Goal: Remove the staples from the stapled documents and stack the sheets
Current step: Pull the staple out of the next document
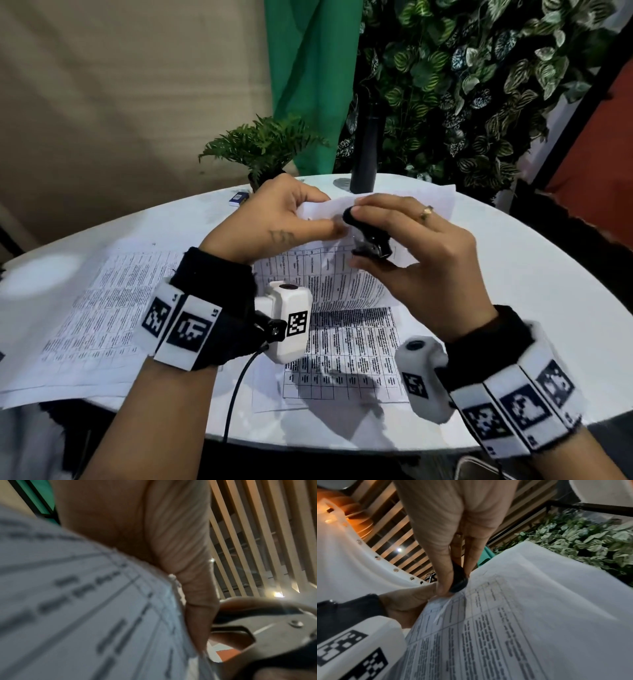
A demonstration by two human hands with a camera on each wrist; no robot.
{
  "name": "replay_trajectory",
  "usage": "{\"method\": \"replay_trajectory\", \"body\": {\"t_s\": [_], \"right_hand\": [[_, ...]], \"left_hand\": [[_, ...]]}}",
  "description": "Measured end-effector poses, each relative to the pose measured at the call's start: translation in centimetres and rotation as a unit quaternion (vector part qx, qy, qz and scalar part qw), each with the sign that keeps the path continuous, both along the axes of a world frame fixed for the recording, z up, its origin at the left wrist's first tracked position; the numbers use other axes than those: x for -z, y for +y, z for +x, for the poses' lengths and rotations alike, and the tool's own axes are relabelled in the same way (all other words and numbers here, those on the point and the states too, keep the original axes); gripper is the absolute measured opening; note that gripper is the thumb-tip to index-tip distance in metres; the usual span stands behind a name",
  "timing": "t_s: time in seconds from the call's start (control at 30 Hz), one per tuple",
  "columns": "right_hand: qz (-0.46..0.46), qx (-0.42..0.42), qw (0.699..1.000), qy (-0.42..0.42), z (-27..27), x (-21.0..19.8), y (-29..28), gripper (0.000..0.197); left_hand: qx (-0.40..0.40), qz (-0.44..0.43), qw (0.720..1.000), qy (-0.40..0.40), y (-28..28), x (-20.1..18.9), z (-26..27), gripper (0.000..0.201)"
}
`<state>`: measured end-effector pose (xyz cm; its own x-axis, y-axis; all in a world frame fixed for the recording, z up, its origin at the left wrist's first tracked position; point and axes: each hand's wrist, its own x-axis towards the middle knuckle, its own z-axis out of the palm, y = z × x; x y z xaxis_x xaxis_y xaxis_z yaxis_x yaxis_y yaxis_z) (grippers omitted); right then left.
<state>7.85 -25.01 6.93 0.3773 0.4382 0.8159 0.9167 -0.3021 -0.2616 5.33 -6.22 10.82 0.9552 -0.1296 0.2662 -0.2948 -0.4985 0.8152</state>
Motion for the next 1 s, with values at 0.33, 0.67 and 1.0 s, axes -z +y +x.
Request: {"method": "replay_trajectory", "body": {"t_s": [0.33, 0.67, 1.0], "right_hand": [[-0.066, -0.002, 0.995, -0.076, 0.6, -0.8, 0.4, 0.035], [-0.086, -0.013, 0.992, -0.092, 0.6, -1.1, 0.3, 0.033], [-0.117, -0.027, 0.985, -0.120, 1.1, -1.4, 0.5, 0.020]], "left_hand": [[0.003, 0.006, 1.000, -0.002, -0.1, 0.3, 0.4, 0.022], [0.007, 0.005, 1.000, 0.003, -0.1, 0.1, 0.2, 0.014], [0.043, -0.040, 0.997, 0.040, 0.1, 0.0, 0.0, 0.002]]}}
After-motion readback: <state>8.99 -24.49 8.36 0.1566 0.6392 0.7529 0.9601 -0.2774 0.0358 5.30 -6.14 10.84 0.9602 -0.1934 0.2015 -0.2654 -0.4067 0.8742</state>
